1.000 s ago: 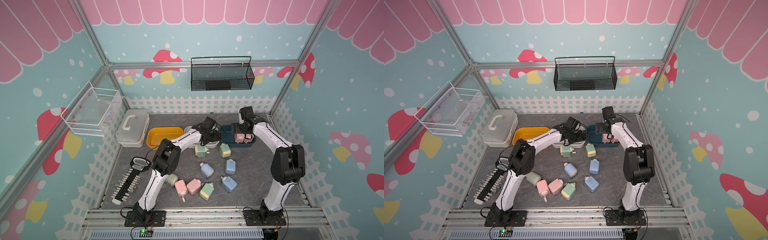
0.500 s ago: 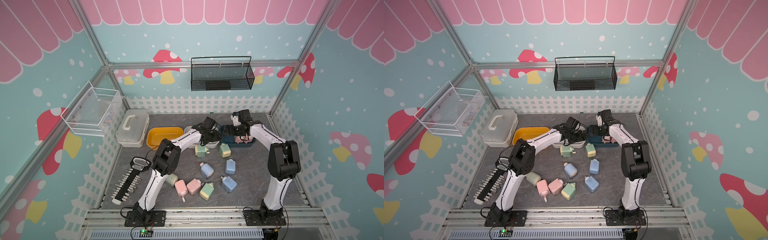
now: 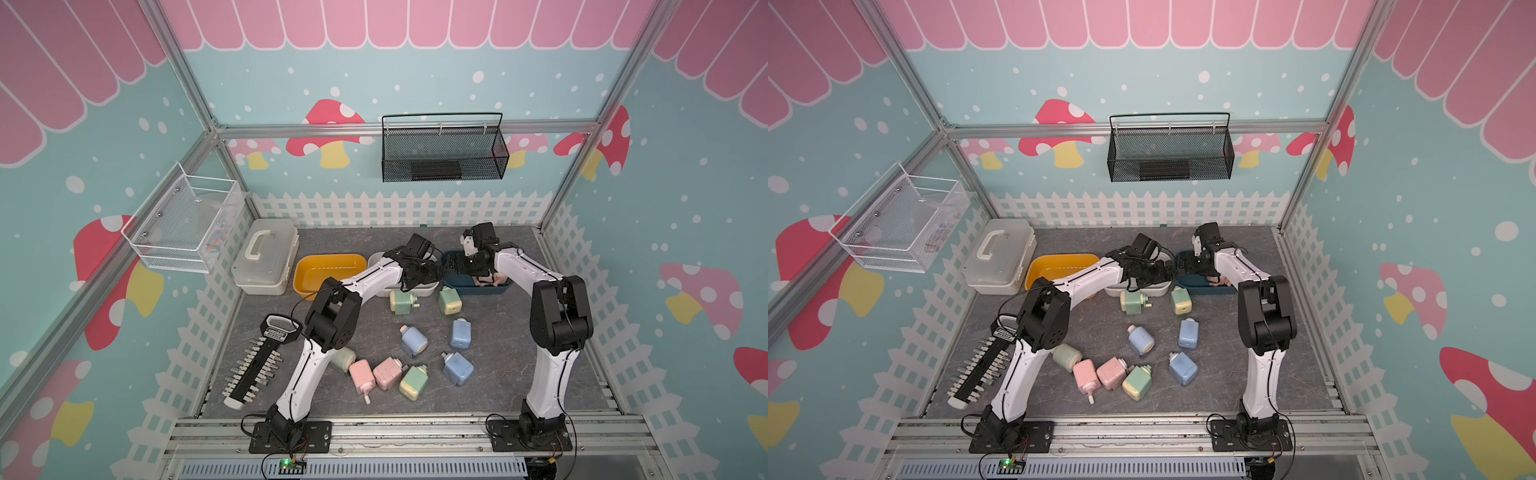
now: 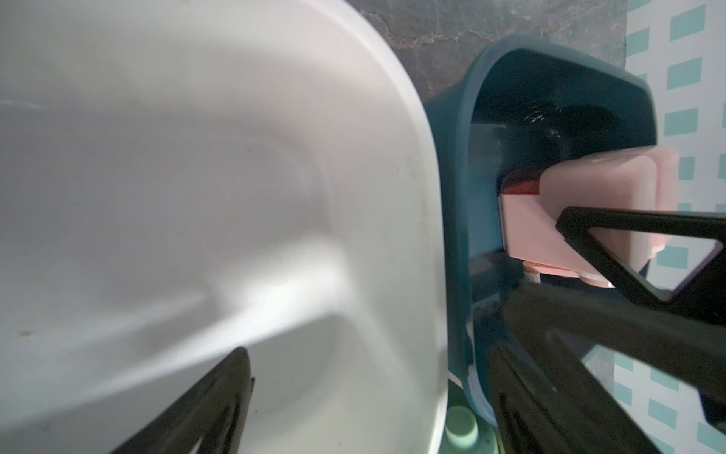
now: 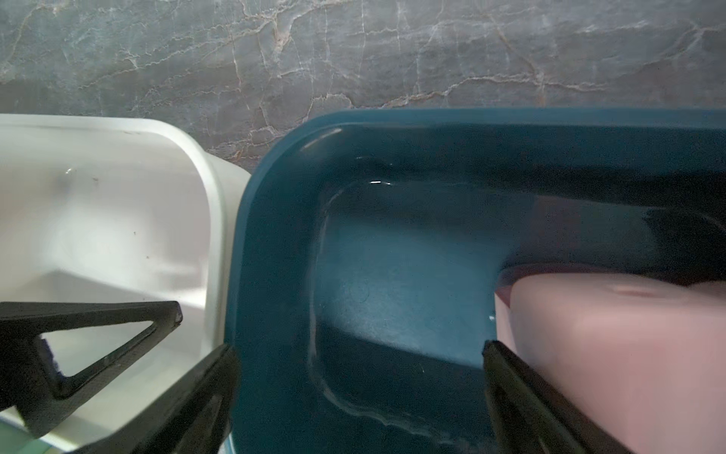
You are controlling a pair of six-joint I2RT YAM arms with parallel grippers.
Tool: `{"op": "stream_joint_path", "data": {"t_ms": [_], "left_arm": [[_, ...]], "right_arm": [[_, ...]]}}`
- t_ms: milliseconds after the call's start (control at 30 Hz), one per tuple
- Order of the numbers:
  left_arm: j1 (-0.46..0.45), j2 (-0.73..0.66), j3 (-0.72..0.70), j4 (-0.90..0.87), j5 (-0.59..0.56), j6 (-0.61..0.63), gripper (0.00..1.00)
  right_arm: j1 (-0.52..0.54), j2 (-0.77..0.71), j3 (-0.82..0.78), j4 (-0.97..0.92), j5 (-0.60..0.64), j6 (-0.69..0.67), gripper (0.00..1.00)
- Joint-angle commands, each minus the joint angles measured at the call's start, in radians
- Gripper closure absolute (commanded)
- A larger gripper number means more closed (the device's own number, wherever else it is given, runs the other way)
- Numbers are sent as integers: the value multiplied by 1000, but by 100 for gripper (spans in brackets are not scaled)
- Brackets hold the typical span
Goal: Place the pencil sharpeners by color into the storage box
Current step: Place the pencil sharpener in the storage box, then pick up the pencil sharpener from the center of the board.
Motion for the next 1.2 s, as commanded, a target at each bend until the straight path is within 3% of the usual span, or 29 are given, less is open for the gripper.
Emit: {"op": "stream_joint_path", "data": {"t_ms": [0, 367, 567, 733, 900, 1167], "left_arm": [[4, -69, -19, -4, 17, 6, 6], [-4, -257, -176, -4, -59, 35, 4], [-11, -394, -342, -4, -106, 37, 3], [-12, -570, -530, -17, -244, 11, 1], [-11, -783, -722, -63, -327, -40, 1], [-34, -987, -898, -253, -324, -184, 1]], "right_arm": [[2, -12, 25, -6, -52, -10, 3], [2, -243, -194, 236, -50, -35, 1], [4, -354, -282, 296, 9, 7, 1], [2, -452, -353, 323, 79, -24, 2], [2, -575, -511, 493, 26, -36, 1], [5, -699, -653, 690, -185, -48, 2]]}}
